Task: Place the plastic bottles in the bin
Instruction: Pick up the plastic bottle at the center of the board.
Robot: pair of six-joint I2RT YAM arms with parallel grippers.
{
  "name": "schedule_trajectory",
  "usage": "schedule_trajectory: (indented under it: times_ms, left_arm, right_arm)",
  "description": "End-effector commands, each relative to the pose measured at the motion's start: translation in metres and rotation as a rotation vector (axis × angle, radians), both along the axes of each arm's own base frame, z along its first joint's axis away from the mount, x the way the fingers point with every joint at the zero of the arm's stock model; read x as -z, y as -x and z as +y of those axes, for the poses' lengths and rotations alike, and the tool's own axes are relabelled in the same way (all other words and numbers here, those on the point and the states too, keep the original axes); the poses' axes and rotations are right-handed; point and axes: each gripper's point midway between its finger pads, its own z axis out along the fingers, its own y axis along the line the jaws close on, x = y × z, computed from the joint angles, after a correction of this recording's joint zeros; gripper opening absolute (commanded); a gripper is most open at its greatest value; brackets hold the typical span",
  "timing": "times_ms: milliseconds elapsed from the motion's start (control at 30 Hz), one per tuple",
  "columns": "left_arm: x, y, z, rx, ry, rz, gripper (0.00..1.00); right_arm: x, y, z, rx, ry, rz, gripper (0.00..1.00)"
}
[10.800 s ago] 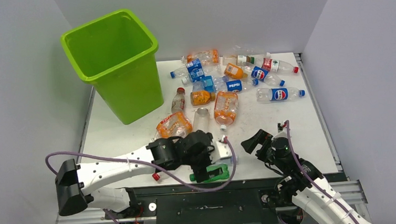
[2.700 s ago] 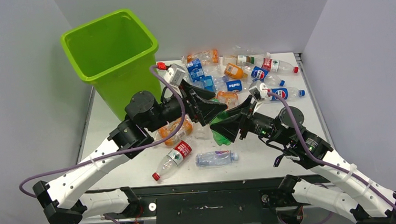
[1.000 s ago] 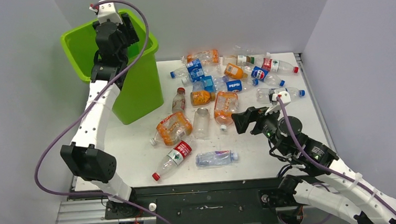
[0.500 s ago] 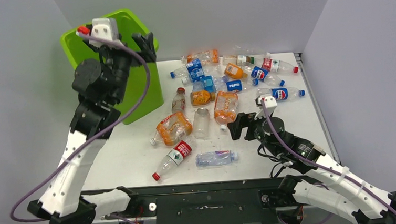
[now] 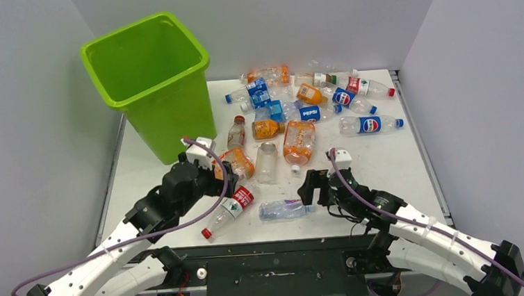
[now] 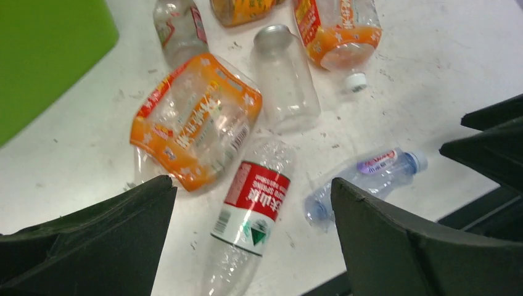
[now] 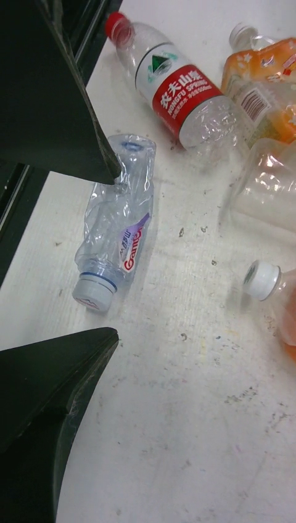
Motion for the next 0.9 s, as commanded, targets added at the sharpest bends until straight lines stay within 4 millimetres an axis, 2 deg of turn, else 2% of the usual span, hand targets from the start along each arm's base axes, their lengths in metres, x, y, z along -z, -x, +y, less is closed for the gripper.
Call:
schedule_trajectory:
  times_ms: [0,167,300,633,867]
  left_arm:
    - [-0.034,0.024,-0.01,0.061,0.294,-0.053,0.96]
    - [-0.023,0.032,-0.016,0.101,0.353,-0.052,0.96]
    - [-0.016,0.034,-0.022,0.118,0.395,-0.042,0.96]
    - [0.004,0.035,-0.03,0.127,0.414,0.016,0.96]
    - [0.009,0.036,-0.03,0.123,0.417,0.032,0.96]
  right_arm:
    - [-0.006,0.004,0.0,0.171,-0.259,0.029,0.9]
    - [0.022,0.017,0.001,0.299,-0.468,0.143,0.9]
    - [0.042,0.02,-0.002,0.373,-0.531,0.19,0.9]
    - [0.058,0.005,0.005,0.43,-0.563,0.187,0.9]
    - [0.065,0.001,0.002,0.463,-0.598,0.17,0.97]
